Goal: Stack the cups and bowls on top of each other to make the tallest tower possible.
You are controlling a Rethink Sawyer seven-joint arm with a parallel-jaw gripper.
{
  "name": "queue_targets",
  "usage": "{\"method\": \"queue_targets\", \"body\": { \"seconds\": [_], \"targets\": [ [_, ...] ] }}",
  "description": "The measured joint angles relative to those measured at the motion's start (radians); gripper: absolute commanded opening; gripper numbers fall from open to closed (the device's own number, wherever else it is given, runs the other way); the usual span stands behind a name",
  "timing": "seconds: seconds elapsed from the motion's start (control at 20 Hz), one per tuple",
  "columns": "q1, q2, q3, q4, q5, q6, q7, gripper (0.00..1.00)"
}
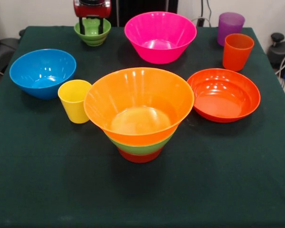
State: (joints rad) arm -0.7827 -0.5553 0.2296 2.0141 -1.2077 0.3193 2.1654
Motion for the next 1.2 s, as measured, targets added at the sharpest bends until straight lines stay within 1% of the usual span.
{"method": "queue_targets", "body": {
  "seconds": [0.3,0.9,1.2],
  "targets": [
    [-0.032,-0.032,0.028,0.002,0.026,0.009,-0.002,1.0],
    [-0.052,-0.084,0.082,0.025,0.063,0.058,-0.004,1.0],
    [-0.094,-0.13,0.125,0.069,0.101,0.089,-0.023,1.0]
  ]
}}
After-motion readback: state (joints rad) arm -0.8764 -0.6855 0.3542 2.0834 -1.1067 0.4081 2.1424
